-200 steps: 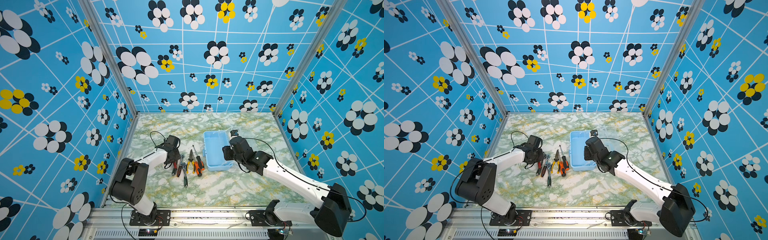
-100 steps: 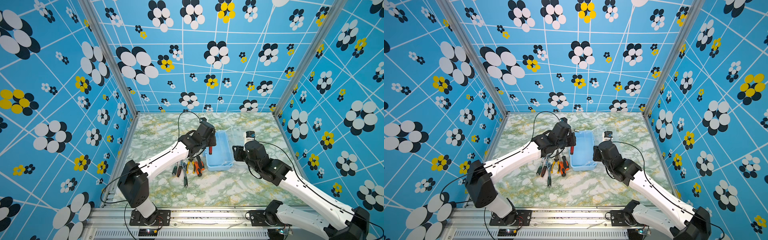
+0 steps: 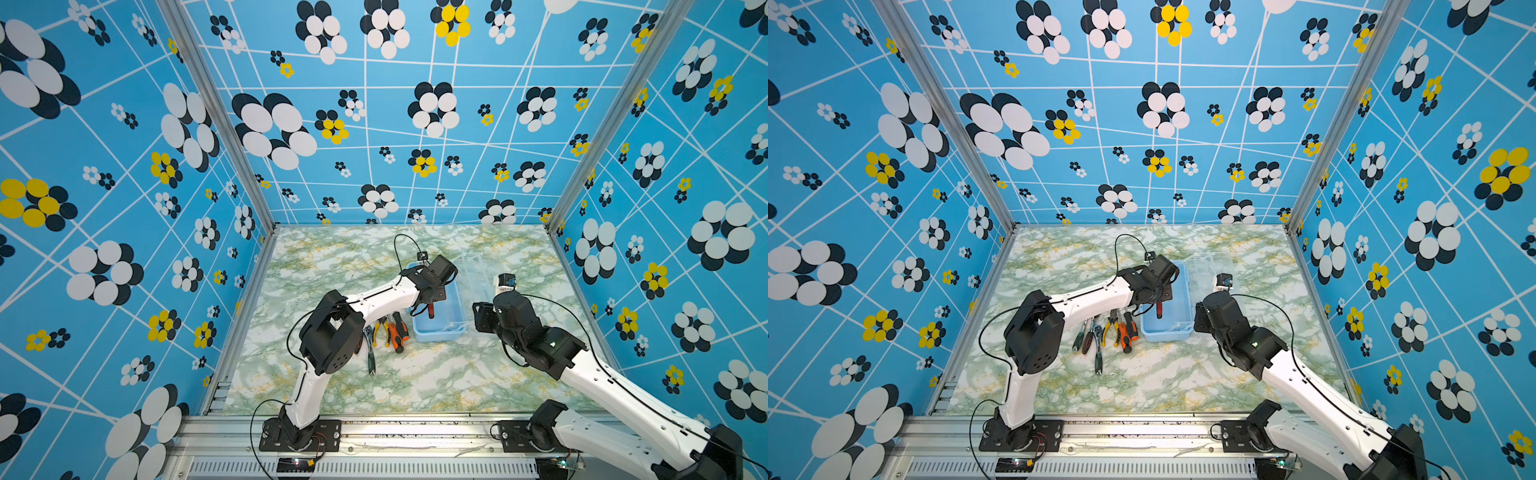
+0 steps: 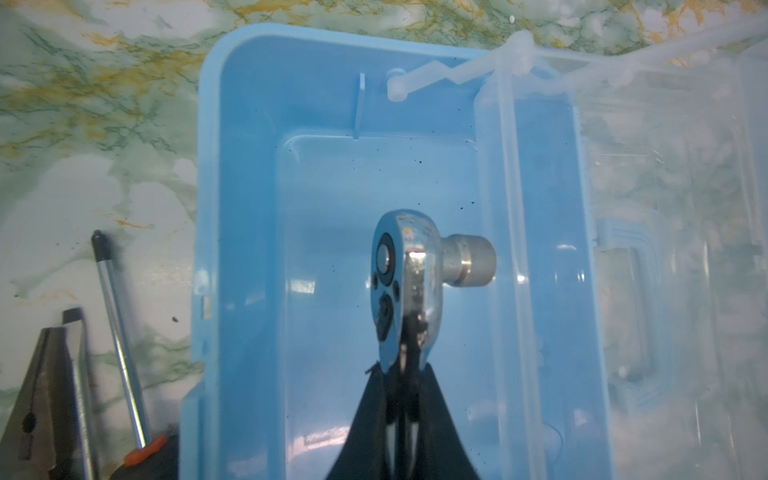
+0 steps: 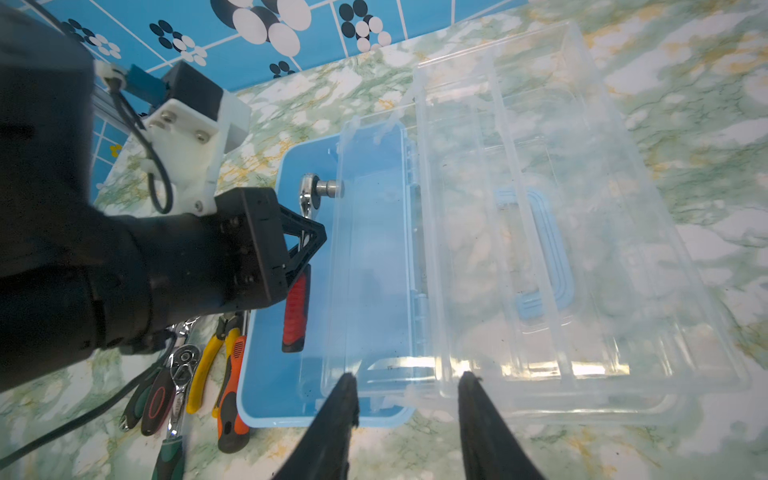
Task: Pack the tool kit
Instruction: 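Carry the red-handled ratchet into the blue box with the left gripper and release, then move the left gripper back to the tools and grasp a green-handled ratchet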
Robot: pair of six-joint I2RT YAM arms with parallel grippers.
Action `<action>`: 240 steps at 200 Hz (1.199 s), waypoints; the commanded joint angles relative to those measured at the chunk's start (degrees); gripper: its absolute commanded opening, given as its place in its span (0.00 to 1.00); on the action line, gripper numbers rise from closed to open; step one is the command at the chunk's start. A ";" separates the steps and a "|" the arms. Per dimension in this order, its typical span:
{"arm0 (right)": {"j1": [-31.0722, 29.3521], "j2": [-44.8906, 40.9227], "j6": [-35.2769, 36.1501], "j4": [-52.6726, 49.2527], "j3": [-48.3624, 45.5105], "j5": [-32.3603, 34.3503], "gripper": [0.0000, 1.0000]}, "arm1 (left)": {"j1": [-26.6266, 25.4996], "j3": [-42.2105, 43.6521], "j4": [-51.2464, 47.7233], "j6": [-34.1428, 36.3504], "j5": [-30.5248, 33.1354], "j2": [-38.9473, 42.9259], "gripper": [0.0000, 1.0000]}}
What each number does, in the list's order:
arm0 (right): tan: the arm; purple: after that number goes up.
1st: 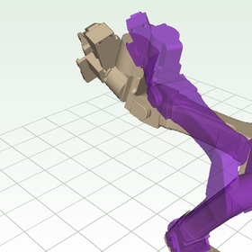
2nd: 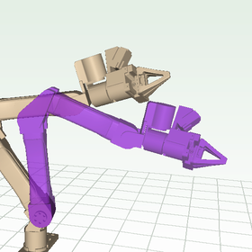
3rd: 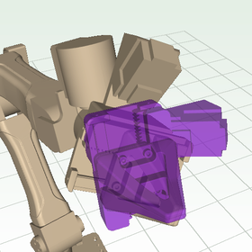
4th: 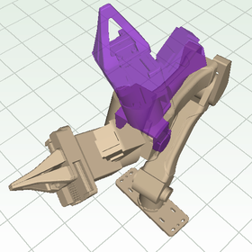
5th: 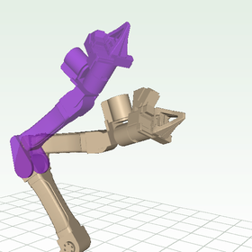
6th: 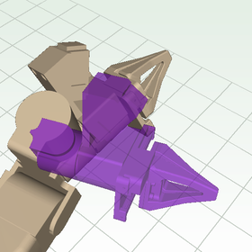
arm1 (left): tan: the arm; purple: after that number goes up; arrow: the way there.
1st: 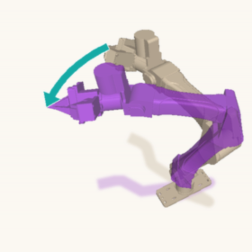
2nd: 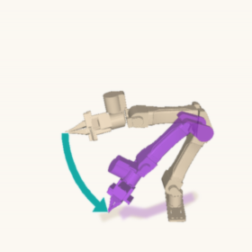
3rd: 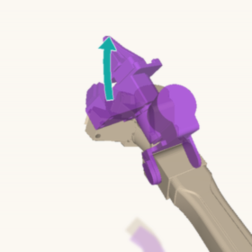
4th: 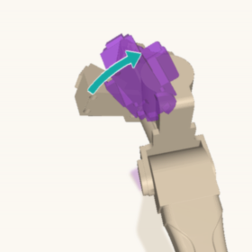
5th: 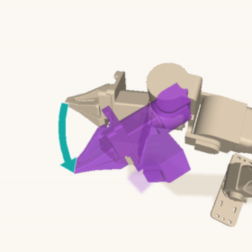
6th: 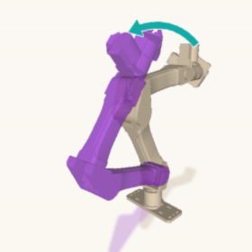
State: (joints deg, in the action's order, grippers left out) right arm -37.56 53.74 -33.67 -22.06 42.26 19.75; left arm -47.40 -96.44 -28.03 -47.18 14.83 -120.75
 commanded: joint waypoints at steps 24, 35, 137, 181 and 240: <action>0.65 -1.62 -0.56 -0.28 -1.82 0.12 0.43 | 0.07 -5.89 -4.84 -0.99 2.17 -5.39 0.00; 0.67 -2.36 -1.06 -0.34 -2.33 0.03 0.43 | 0.43 -6.39 -5.09 -1.19 0.69 -6.26 0.00; 0.65 -6.63 -2.72 -3.88 -2.87 -0.41 0.45 | 2.56 -1.13 0.12 -3.19 -7.35 -5.51 0.19; 0.18 -6.14 -1.57 -5.62 -0.57 -1.98 0.50 | 2.80 1.09 2.88 -1.73 -7.82 -2.27 0.32; -3.66 -3.37 1.24 -7.59 5.71 -0.44 0.52 | 3.67 6.38 1.52 4.07 -3.00 10.34 0.42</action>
State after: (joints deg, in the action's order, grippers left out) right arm -39.44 49.15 -34.50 -28.27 44.91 18.61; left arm -44.77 -92.90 -25.61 -46.83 7.73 -119.33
